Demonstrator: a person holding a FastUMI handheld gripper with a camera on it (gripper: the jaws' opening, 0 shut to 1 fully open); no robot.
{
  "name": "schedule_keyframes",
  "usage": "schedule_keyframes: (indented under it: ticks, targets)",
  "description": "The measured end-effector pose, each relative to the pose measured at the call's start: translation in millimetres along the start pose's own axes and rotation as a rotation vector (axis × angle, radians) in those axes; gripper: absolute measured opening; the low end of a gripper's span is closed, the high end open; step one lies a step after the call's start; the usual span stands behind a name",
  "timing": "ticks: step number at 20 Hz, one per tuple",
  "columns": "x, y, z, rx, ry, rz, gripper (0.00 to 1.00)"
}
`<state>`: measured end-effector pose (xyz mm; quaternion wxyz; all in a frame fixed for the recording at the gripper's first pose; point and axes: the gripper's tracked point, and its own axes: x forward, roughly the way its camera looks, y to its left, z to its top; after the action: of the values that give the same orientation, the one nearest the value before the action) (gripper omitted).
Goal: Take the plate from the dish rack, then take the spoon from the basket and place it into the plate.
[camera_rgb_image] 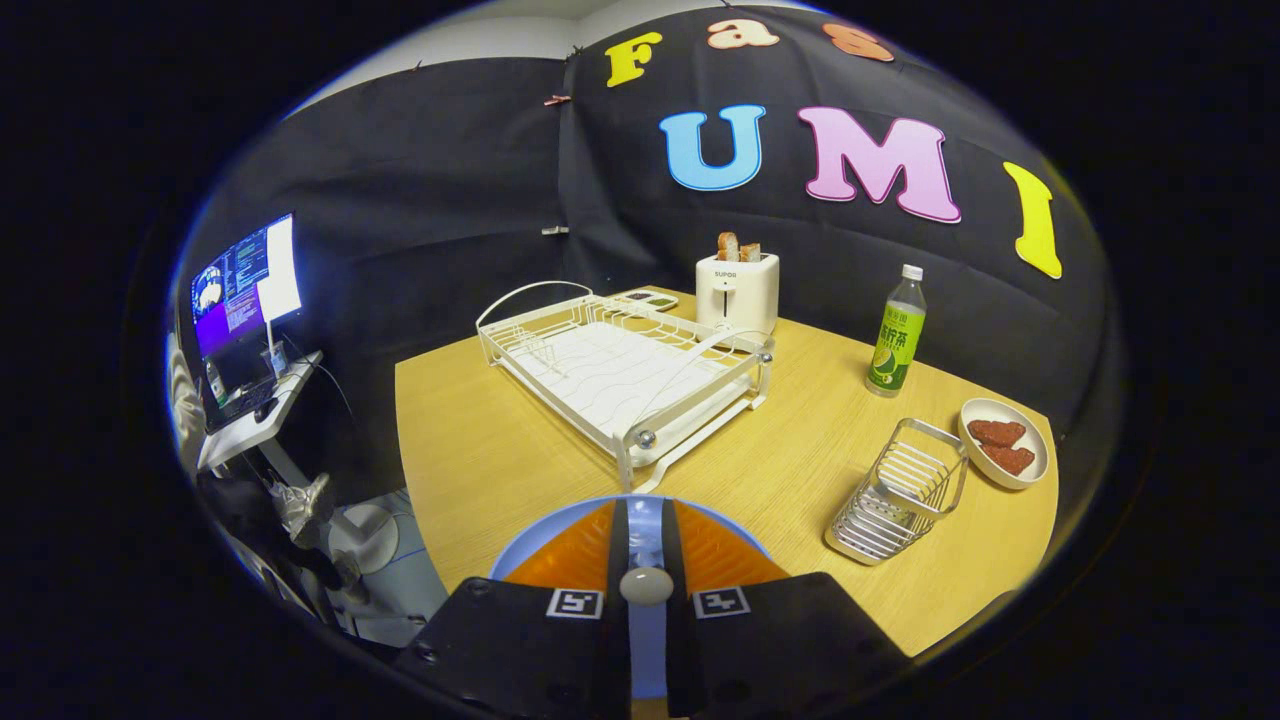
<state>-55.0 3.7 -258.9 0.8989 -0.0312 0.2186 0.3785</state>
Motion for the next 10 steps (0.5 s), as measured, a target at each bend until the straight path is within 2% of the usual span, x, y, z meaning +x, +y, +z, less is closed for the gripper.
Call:
schedule_keyframes:
  ticks: [4, 8, 10]
  targets:
    - [-1.8, -4.8, -0.6, 0.020, 0.028, -0.003, 0.20]
    - [-17.8, -14.3, 29.0, 0.092, -0.006, -0.017, 1.00]
    - [-31.8, -27.9, 52.8, 0.129, -0.051, -0.053, 0.99]
